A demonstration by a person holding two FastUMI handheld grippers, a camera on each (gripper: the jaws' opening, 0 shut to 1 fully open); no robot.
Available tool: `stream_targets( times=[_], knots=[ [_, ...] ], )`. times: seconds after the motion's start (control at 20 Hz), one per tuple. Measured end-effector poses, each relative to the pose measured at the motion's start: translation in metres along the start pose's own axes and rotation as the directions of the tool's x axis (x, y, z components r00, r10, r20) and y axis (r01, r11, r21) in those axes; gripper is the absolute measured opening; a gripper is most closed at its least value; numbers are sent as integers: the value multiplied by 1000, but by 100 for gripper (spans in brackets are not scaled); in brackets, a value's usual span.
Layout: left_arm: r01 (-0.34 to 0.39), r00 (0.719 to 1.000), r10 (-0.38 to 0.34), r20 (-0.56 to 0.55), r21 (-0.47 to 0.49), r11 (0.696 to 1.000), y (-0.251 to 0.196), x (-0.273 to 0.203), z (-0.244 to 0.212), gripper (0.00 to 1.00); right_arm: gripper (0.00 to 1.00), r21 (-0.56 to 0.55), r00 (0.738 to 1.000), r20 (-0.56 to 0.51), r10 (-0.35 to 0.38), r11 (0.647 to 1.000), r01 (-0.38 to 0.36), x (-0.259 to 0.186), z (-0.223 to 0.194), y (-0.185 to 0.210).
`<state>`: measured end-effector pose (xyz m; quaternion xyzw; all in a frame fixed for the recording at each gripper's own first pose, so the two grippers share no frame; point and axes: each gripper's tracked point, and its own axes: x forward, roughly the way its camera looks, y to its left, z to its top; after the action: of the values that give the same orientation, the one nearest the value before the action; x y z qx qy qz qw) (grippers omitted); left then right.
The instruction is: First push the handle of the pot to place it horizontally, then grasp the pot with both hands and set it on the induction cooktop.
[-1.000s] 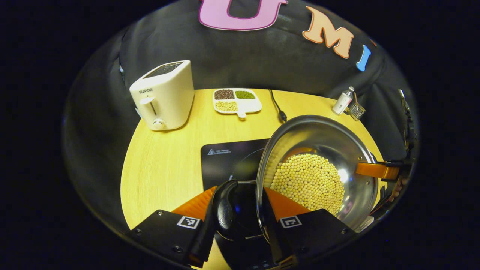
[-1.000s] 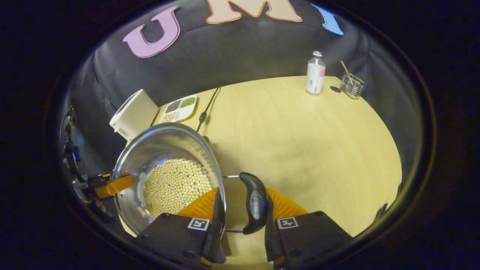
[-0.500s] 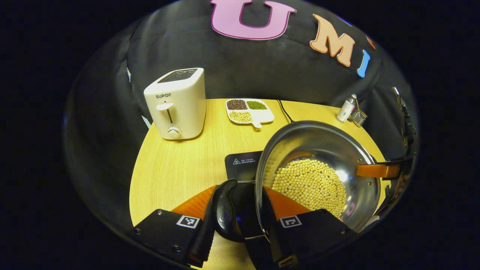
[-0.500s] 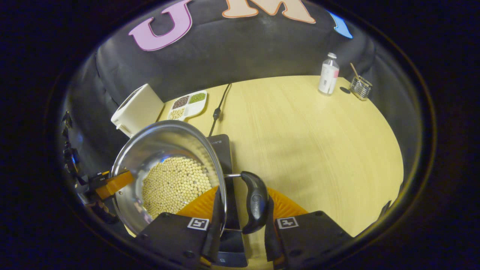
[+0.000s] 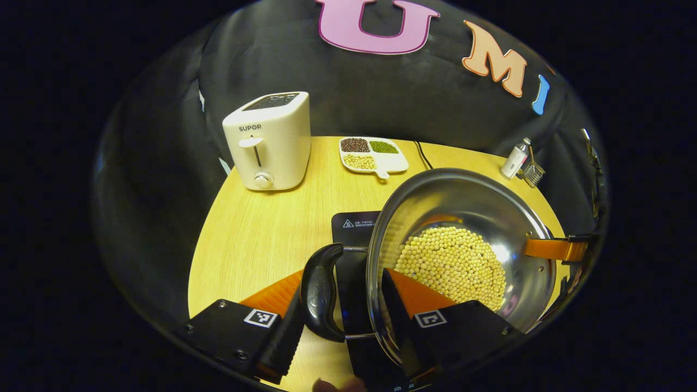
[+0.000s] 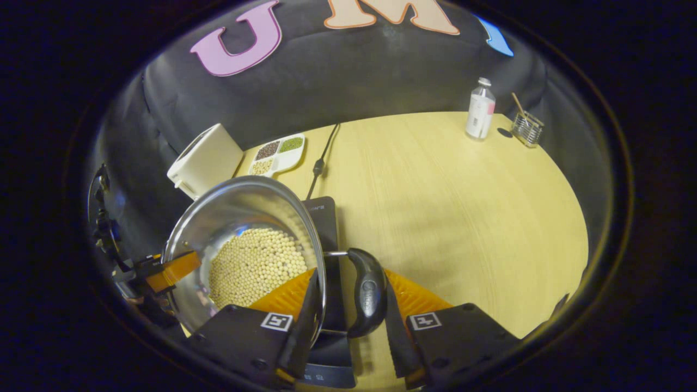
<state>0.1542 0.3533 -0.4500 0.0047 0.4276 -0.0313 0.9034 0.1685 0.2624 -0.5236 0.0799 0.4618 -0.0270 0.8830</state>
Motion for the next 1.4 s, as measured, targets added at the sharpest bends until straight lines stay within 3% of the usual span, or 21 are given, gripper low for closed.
stream_targets(
  times=[0.15,0.25,0.35,0.6,0.95,1.1,1.15,1.4],
  knots=[
    [-84,996,84,23,5,996,14,-12,5,84,86,6,999,29,40,999,-40,-6,8,1],
    [-125,991,125,41,-3,992,16,-21,8,88,94,10,997,44,65,998,-65,-12,12,-1],
    [-165,984,165,62,2,986,18,-32,13,94,94,17,995,62,81,996,-82,-19,19,-7],
    [-259,954,245,173,62,964,4,-69,45,94,96,48,986,117,119,991,-125,-40,40,-35],
    [-295,917,275,290,28,955,-63,-117,71,97,93,2,963,237,132,991,-136,-72,67,-94],
    [-258,919,244,309,7,966,-102,-134,73,97,97,-12,953,271,132,991,-134,-94,70,-111],
    [-259,918,239,317,21,966,-110,-139,76,97,94,-17,948,288,137,990,-138,-103,72,-113],
    [-216,888,169,429,63,974,-152,-177,109,98,96,-24,918,376,126,992,-126,-149,88,-126]
  ],
)
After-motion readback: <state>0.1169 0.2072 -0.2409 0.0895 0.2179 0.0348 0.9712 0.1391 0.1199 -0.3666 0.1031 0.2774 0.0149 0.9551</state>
